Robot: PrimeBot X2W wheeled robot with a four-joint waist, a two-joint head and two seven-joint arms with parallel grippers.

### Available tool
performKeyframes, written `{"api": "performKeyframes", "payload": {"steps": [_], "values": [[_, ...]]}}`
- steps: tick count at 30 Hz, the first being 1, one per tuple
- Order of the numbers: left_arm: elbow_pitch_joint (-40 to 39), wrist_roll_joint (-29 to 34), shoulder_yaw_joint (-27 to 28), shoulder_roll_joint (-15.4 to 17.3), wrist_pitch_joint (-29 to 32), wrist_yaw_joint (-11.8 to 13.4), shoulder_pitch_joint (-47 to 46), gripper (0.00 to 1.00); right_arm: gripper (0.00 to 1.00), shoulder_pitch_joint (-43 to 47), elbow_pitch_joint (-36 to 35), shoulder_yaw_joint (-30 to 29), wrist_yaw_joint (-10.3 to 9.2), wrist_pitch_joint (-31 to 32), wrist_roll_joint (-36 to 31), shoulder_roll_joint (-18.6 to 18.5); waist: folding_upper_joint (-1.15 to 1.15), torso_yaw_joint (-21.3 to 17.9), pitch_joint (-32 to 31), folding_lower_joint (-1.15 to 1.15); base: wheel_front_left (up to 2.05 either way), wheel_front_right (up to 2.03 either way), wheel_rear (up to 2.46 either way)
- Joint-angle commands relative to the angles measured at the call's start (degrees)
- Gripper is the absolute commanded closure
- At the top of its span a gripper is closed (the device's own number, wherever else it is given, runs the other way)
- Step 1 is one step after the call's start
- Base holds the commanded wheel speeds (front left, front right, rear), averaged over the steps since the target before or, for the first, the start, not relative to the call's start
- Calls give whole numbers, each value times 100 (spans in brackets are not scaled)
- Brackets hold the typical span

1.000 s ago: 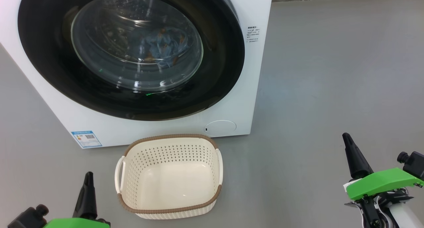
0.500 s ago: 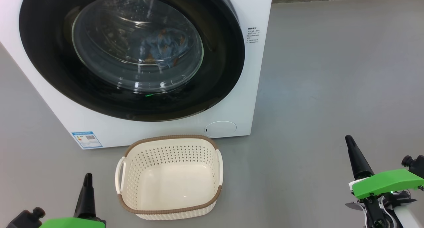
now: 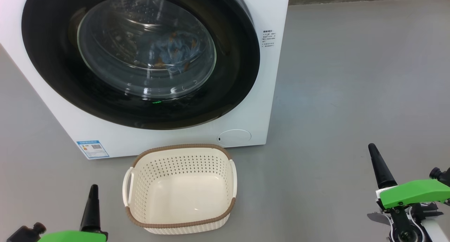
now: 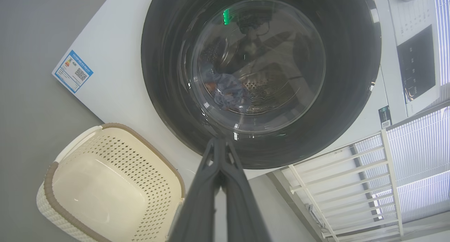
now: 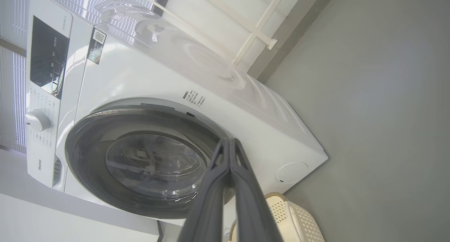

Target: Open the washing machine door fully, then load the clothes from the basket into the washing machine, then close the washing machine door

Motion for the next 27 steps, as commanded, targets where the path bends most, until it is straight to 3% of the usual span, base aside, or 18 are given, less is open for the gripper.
{"api": "performKeyframes", "payload": {"steps": [1, 27], "values": [[-185, -132, 157, 56, 43, 6, -186, 100, 100, -43, -174, -1, 2, 40, 160, -28, 0, 1, -2, 0, 0, 0, 0], [-222, -1467, 376, -62, 482, 7, -209, 100, 100, 39, -220, -395, 1, 469, 1349, 257, 0, 8, -49, 0, 0, 0, 0]]}}
